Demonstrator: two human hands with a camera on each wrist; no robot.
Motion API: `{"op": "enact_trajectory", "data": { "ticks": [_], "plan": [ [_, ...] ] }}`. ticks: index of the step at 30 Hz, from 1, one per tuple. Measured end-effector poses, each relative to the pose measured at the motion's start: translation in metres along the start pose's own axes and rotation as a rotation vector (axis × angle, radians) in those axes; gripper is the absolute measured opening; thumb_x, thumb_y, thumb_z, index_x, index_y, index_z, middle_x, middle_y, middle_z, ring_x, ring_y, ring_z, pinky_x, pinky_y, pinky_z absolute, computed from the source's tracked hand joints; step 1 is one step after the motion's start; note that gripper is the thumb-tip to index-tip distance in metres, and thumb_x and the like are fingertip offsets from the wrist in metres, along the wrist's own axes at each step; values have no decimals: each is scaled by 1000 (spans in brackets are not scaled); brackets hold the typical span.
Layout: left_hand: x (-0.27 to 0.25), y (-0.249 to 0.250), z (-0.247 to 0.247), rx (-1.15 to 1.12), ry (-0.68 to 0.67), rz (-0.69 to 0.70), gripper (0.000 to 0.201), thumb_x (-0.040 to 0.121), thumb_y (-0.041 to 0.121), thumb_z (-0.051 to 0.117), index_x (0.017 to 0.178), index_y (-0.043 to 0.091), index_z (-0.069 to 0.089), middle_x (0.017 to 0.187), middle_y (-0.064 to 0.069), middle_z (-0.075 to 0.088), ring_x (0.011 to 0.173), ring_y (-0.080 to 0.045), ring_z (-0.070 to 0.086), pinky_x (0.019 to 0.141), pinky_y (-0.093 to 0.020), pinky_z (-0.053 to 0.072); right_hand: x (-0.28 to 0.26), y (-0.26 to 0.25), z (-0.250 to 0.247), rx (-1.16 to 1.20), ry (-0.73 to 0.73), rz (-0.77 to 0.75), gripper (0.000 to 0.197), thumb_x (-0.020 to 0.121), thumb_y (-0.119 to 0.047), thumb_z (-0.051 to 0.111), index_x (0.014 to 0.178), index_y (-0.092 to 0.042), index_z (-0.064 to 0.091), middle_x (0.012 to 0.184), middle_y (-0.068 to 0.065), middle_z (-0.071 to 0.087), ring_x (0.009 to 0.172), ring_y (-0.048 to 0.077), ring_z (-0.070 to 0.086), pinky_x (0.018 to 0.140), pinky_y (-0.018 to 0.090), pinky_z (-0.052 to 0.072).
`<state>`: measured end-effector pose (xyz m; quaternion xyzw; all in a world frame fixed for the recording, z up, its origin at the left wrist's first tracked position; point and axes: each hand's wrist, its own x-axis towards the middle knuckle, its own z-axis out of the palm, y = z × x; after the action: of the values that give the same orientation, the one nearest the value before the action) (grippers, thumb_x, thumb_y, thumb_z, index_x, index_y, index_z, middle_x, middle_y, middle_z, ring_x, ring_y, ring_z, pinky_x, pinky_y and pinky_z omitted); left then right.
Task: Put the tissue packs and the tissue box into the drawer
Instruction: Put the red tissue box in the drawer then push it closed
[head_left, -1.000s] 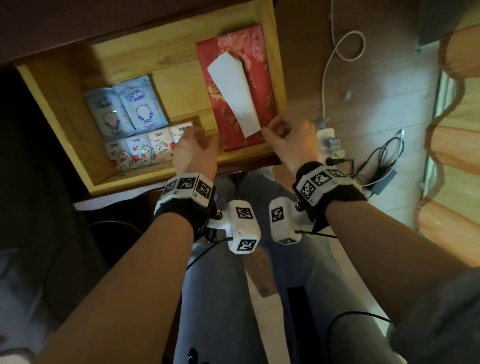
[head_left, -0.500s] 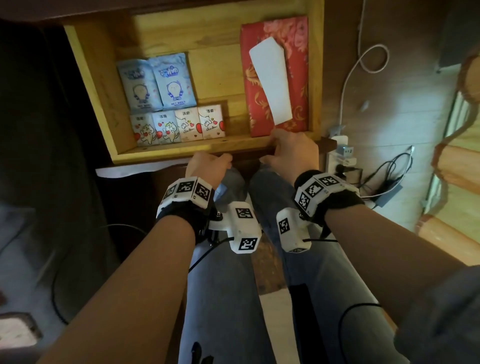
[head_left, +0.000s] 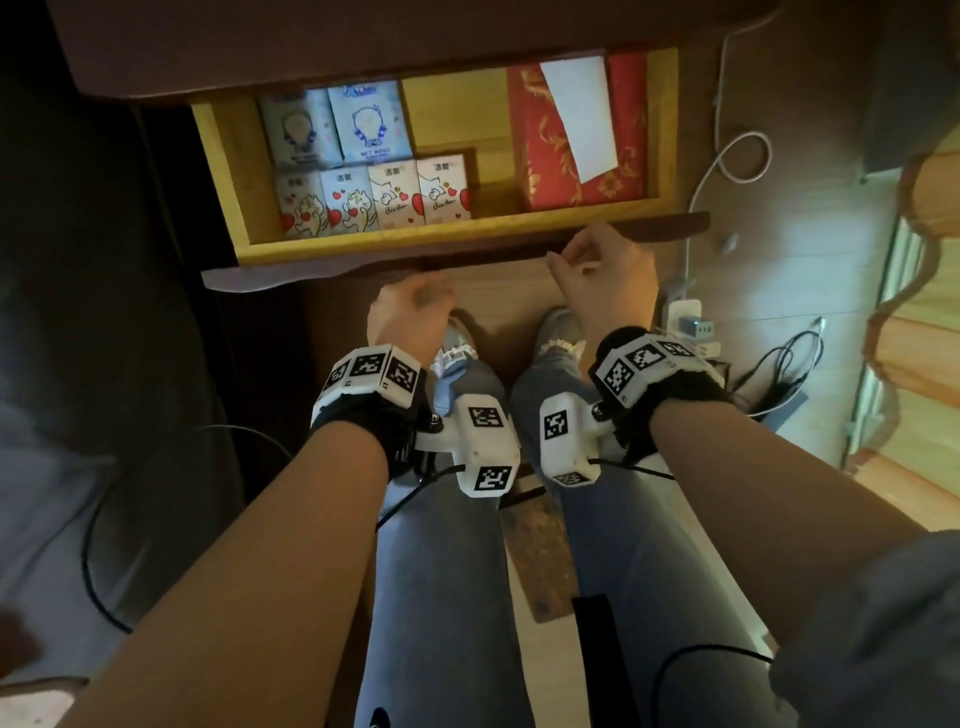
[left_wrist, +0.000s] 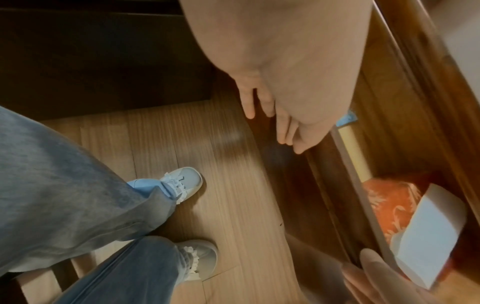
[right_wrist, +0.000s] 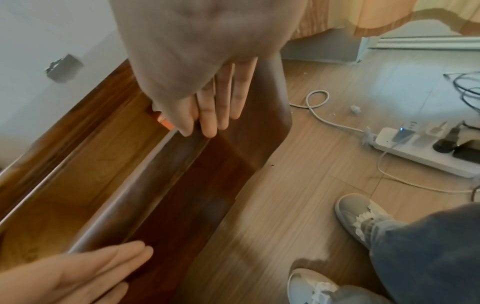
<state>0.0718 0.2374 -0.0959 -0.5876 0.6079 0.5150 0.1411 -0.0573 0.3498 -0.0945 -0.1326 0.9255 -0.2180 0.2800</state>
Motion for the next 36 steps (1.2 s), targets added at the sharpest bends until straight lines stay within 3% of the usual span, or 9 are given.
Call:
{"op": "enact_trajectory", "data": {
  "ticks": [4, 6, 8, 11, 15, 21, 24, 27, 36],
  "plan": [
    [22, -5, -10, 7, 32, -11, 34, 90, 23, 55, 124, 21, 56, 128, -7, 59, 116, -21, 54, 88, -19, 35, 13, -2, 18, 111, -51, 73, 20, 76, -30, 68, 88, -14, 70, 91, 1, 73, 91, 18, 66, 84, 42, 54],
    [35, -5, -12, 21, 74, -3, 34, 91, 25, 54, 124, 19, 56, 129, -8, 58, 117, -23, 54, 94, -25, 39, 23, -3, 28, 139, -93, 103, 30, 77, -32, 69, 98, -12, 70, 102, 3, 72, 98, 17, 65, 90, 33, 52],
    [49, -2, -14, 16, 130, 10, 32, 91, 28, 54, 120, 17, 59, 128, -8, 60, 118, -25, 55, 99, -30, 41, 35, -5, 37, 157, -104, 122, 37, 78, -35, 69, 105, -9, 68, 110, 6, 70, 105, 17, 63, 87, 23, 46],
    [67, 3, -14, 30, 192, 32, 32, 93, 33, 50, 111, 12, 65, 120, -11, 65, 112, -26, 58, 93, -27, 42, 54, -11, 47, 181, -87, 141, 44, 77, -42, 69, 103, -7, 69, 111, 8, 70, 107, 18, 62, 82, 19, 39],
    [85, 8, -15, 46, 251, 48, 37, 92, 41, 49, 108, 13, 67, 116, -10, 67, 109, -26, 60, 85, -23, 38, 74, -18, 54, 207, -67, 154, 49, 73, -47, 71, 101, -7, 71, 110, 8, 71, 107, 18, 62, 85, 20, 40],
    [116, 16, -14, 18, 331, 100, 42, 91, 46, 47, 106, 10, 64, 113, -13, 66, 108, -31, 58, 93, -35, 42, 105, -25, 57, 225, -44, 80, 48, 73, -49, 70, 99, -9, 71, 110, 4, 71, 108, 15, 61, 90, 23, 43],
    [129, 23, -14, -14, 366, 115, 40, 93, 44, 47, 106, 10, 63, 110, -12, 67, 104, -26, 60, 83, -25, 39, 123, -26, 61, 224, -12, 31, 46, 73, -50, 70, 96, -10, 72, 104, 2, 73, 101, 14, 64, 93, 28, 48],
    [138, 28, -14, -61, 387, 98, 38, 93, 44, 46, 107, 13, 63, 109, -7, 68, 101, -21, 62, 74, -16, 35, 138, -24, 66, 219, 18, -21, 46, 71, -53, 69, 90, -11, 75, 91, 3, 75, 88, 14, 67, 84, 27, 51],
    [163, 33, -11, -51, 438, 168, 40, 95, 46, 40, 106, 16, 64, 106, -5, 70, 100, -20, 63, 74, -19, 37, 165, -24, 74, 269, 20, -80, 38, 72, -47, 71, 77, -9, 74, 68, -9, 66, 60, -2, 56, 61, 9, 40]
  ]
}}
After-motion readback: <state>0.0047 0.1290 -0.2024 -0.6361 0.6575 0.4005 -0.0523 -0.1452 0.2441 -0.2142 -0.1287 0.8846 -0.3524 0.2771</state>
